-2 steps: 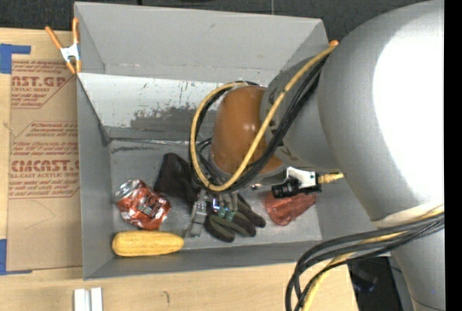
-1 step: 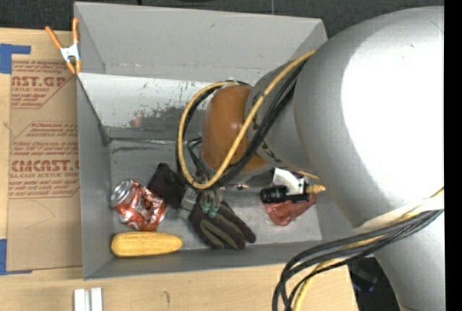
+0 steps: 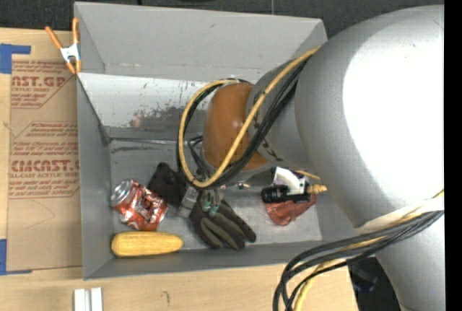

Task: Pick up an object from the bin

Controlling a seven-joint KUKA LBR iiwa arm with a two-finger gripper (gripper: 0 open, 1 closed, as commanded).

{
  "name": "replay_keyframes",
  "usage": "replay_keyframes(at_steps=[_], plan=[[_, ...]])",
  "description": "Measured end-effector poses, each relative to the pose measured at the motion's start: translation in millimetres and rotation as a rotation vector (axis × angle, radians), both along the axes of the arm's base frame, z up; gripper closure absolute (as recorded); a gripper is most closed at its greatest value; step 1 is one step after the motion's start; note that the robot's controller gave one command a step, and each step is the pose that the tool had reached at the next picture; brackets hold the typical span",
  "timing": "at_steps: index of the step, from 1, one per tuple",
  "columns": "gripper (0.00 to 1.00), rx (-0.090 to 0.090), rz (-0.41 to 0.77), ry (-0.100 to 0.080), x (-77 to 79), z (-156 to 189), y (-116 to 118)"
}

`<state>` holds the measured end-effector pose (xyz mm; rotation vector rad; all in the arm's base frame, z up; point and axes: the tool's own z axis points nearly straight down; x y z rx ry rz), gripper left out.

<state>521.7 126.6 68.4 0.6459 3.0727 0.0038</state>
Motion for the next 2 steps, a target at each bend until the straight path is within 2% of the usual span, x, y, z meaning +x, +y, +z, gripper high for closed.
replay_keyframes(at_steps=[2], plan=[[1.0,-0.002,0.005,0.005,-1.4,10.7,-0.1]])
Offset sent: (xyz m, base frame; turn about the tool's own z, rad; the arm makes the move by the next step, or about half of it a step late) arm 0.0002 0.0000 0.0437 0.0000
